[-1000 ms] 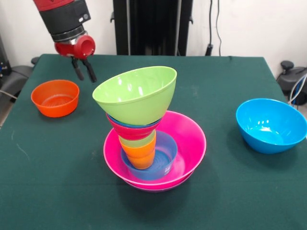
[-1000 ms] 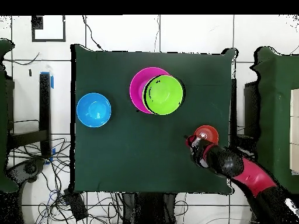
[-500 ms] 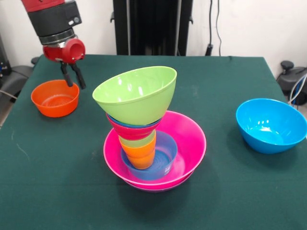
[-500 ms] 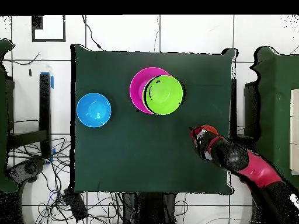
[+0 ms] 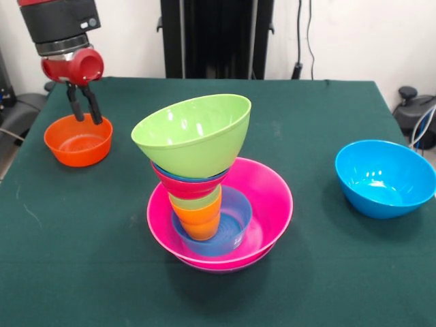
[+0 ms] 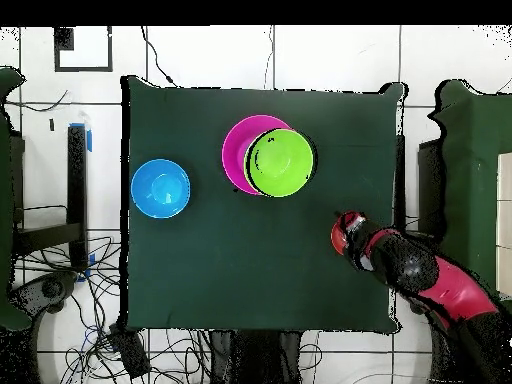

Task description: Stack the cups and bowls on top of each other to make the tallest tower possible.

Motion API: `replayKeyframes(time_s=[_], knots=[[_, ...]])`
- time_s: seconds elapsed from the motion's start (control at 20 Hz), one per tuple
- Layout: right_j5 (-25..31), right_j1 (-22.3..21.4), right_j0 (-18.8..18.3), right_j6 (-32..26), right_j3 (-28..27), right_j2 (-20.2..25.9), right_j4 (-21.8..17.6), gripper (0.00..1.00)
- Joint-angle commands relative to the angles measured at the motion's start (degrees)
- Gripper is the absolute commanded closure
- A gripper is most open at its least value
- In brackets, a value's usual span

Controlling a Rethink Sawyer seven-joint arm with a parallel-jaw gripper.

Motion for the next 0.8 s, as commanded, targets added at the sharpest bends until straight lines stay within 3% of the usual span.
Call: replayKeyframes(time_s=[0.05,0.3,0.8], knots=[[1.0,2.03,1.76,-3.27,-2.38,2.97,-2.4,0.0],[-1.29,5.29,2.66,-2.27,-3.1,2.74,-2.89,0.0],[-3.05,5.82,2.72,-1.05,-1.97,2.48,-3.26,0.0]])
